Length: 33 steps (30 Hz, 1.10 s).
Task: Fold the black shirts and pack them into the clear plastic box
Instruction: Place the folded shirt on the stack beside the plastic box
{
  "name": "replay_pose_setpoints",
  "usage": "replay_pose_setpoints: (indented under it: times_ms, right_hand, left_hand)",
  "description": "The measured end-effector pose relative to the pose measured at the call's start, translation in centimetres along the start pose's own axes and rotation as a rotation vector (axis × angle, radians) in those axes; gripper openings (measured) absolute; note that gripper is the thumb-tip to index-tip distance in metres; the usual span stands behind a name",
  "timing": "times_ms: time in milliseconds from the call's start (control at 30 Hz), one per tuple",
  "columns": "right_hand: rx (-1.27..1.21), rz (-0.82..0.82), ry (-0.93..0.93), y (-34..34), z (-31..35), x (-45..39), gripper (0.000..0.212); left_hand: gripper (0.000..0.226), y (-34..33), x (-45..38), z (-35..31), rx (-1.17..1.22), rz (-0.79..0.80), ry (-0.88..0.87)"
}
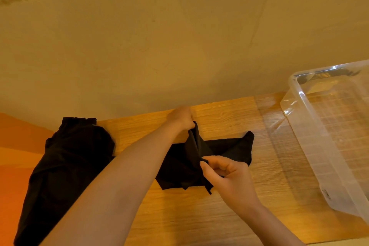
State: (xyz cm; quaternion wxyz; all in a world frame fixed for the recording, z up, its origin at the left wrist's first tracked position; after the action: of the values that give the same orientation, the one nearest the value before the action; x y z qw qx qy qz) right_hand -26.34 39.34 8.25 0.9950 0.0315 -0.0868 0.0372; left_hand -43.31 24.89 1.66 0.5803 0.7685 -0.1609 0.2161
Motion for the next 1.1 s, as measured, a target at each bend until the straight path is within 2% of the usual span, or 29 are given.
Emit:
replay_pose_setpoints:
  times_ms: [100,300,467,600,767,900,1000,1100]
  right_hand:
    - [0.05,0.001,0.069,1.1,0.5,-0.1,0.018]
    - [0.134,-0.118,0.233,4.9,3.0,-1.3,0.02]
    - [0.297,-0.198,0.454,7.5,8.1,-4.9,0.031]
    - [0.417,-0.282,0.624,8.7,12.5,-7.9,0.019]
    - [0.451,-0.186,0.737,9.0,18.0,-9.7,0.022]
    - [0.456,-0.104,0.784,8.8,20.4,-10.4,0.029]
    - [0.48,-0.064,0.76,8.8,21.0,-11.5,0.023]
    - [0.504,-0.001,0.675,8.7,21.1,-13.3,0.014]
  left_hand:
    - [0.019,1.5,0.4,-0.3,0.148,-0.05,-0.063]
    - [0.021,8.4,2.7,2.1,0.548,-0.178,0.083]
    - [0.022,15.0,7.1,2.7,0.654,-0.334,0.081]
    - [0.019,19.3,11.7,2.4,0.784,-0.461,0.048]
    - [0.016,22.3,16.4,2.6,0.919,-0.564,0.044]
    - [0.017,23.5,19.4,3.2,0.879,-0.554,-0.043]
    - [0.025,23.9,20.4,3.8,0.82,-0.5,-0.119]
    - [0.027,24.0,19.9,4.7,0.818,-0.505,-0.107]
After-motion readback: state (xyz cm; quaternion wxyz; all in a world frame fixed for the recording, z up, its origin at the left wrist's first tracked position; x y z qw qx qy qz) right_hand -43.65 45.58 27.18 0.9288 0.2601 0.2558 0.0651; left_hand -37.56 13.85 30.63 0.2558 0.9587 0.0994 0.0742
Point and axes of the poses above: each hand's wrist, its own x-axis away from the middle knuckle, its own y-axis out of the back of the hand, z = x × y, the point moved 5 cm from there along -x, towards the middle knuckle, and after that the axes turned 4 degrees about -z, right-handed, at the moved point
